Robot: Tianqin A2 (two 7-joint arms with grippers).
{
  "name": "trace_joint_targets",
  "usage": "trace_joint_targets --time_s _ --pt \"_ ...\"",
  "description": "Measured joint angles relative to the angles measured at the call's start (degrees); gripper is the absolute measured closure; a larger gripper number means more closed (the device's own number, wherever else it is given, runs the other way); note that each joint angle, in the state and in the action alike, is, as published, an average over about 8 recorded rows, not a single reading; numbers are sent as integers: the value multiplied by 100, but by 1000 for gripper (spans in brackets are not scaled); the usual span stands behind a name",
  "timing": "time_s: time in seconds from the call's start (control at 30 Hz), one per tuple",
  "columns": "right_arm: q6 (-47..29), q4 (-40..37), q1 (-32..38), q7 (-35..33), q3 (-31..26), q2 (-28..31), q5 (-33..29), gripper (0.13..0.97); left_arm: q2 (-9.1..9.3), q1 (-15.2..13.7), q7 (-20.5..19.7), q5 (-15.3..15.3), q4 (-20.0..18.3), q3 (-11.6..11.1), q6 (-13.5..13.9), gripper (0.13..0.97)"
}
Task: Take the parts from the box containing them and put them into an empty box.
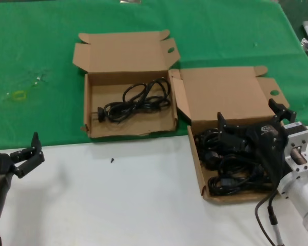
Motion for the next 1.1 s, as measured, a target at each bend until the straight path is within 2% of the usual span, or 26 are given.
trace_joint_targets --time_s 1.1 --pt "0 0 0 0 0 0 0 129 0 0 0 0 0 0 0 132"
